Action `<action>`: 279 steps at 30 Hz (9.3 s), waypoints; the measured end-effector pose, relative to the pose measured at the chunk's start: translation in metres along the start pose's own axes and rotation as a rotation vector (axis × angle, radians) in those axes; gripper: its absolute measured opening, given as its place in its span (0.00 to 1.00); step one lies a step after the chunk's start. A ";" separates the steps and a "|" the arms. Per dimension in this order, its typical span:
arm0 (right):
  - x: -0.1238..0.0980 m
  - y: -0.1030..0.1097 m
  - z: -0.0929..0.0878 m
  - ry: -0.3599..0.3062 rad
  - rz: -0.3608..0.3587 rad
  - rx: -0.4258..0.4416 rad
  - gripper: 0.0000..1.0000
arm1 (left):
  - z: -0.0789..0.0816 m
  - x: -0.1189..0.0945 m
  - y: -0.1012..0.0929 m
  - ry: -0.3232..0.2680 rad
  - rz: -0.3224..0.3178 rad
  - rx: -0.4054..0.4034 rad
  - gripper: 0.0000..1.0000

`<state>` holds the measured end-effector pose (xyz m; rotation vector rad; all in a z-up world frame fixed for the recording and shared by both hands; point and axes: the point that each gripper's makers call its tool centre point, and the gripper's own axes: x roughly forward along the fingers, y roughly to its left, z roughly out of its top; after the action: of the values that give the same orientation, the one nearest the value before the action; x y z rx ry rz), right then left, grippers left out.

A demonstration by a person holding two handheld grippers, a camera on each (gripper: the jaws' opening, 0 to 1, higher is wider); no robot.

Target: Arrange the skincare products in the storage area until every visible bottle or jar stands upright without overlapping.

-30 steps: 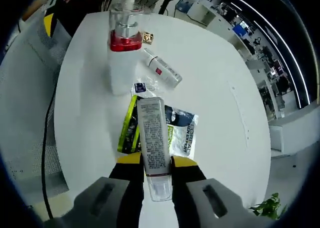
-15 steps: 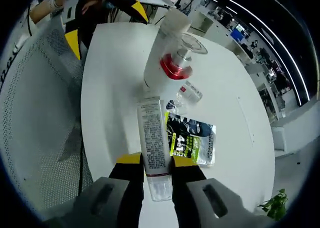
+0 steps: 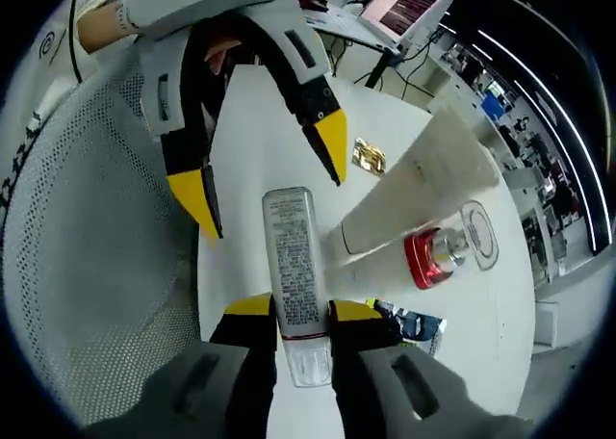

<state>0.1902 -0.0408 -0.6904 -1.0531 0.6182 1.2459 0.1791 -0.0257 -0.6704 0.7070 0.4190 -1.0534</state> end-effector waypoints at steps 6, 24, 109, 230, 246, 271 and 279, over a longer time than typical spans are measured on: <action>0.007 0.004 0.021 -0.021 0.012 -0.020 0.20 | -0.002 0.006 0.001 0.039 0.008 0.065 0.42; 0.011 -0.002 0.034 -0.063 -0.011 -0.093 0.21 | -0.022 0.012 0.011 0.157 0.090 0.233 0.23; 0.020 0.023 -0.018 -0.086 0.056 0.145 0.24 | -0.111 0.033 0.073 0.281 -0.083 0.213 0.56; -0.019 -0.023 0.010 -0.806 0.132 1.368 0.19 | -0.001 0.010 0.012 -0.027 0.067 -0.016 0.21; -0.018 -0.017 0.012 -0.553 -0.024 0.760 0.19 | -0.016 0.028 0.011 -0.018 -0.051 -0.023 0.37; 0.000 -0.014 0.019 -0.419 -0.006 0.379 0.21 | -0.022 0.068 0.002 0.000 -0.133 -0.082 0.26; 0.001 -0.018 0.016 -0.438 -0.027 0.408 0.22 | -0.022 0.075 0.005 -0.003 -0.115 -0.137 0.25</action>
<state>0.2047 -0.0251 -0.6793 -0.4291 0.4861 1.2113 0.2176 -0.0568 -0.7314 0.5647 0.5291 -1.1227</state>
